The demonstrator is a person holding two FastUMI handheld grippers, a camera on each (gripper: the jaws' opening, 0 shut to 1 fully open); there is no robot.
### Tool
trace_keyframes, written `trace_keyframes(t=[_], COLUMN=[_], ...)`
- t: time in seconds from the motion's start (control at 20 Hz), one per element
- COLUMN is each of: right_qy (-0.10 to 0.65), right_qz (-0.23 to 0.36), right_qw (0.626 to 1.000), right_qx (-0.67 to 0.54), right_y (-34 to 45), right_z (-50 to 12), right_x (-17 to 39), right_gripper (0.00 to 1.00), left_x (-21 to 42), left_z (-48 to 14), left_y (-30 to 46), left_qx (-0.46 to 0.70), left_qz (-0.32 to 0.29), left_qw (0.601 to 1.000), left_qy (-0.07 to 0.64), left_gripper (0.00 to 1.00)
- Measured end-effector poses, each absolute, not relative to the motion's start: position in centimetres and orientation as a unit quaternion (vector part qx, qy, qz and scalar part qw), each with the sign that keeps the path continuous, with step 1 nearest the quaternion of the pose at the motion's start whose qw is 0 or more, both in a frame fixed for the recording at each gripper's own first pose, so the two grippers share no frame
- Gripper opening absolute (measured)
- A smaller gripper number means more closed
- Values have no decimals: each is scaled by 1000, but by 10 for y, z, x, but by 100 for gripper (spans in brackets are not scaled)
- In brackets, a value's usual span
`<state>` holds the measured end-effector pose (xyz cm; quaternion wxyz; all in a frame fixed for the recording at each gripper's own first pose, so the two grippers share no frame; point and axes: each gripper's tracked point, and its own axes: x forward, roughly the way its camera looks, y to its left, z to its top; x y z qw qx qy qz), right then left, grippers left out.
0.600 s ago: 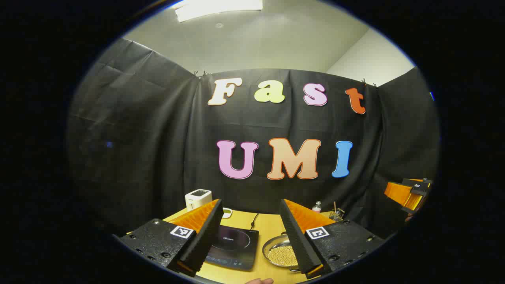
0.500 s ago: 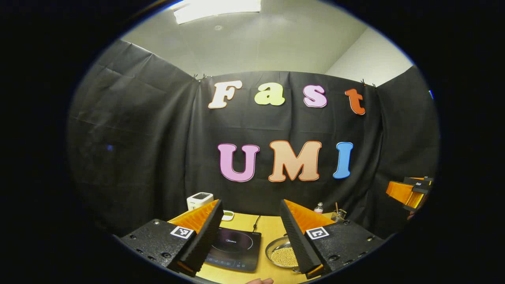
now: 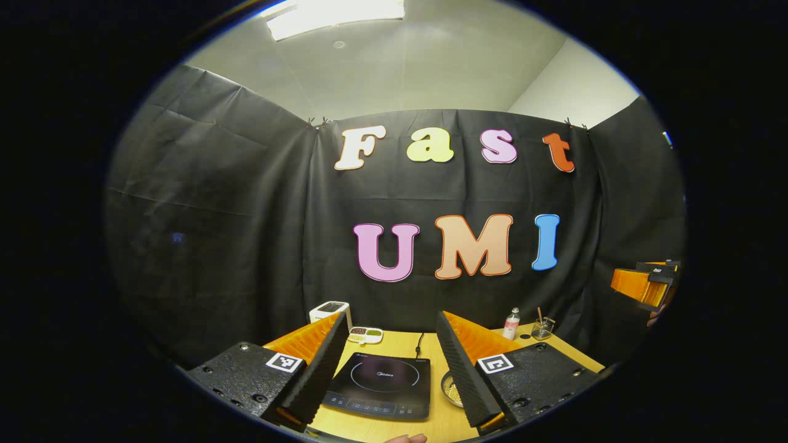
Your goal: First push the handle of the pot to place it horizontally, then grasp the pot with both hands and set it on the induction cooktop.
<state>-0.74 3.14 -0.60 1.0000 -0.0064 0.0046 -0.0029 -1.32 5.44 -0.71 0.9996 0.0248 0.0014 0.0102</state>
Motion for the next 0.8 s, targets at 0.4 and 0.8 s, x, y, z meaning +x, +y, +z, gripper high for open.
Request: trace_keyframes(t=[0.4,0.8], right_qy=[12,58], right_qz=[-10,12], right_qw=[1000,998], right_qx=[-13,-21], right_y=[51,76], right_z=[-14,-45], right_x=[-10,-6], right_gripper=[93,93], left_x=[-10,-9], left_z=[-13,-27], left_y=[70,75], left_qx=[16,1], left_qz=[-7,-19], left_qw=[1000,1000], left_qy=[3,17], left_gripper=[88,83])
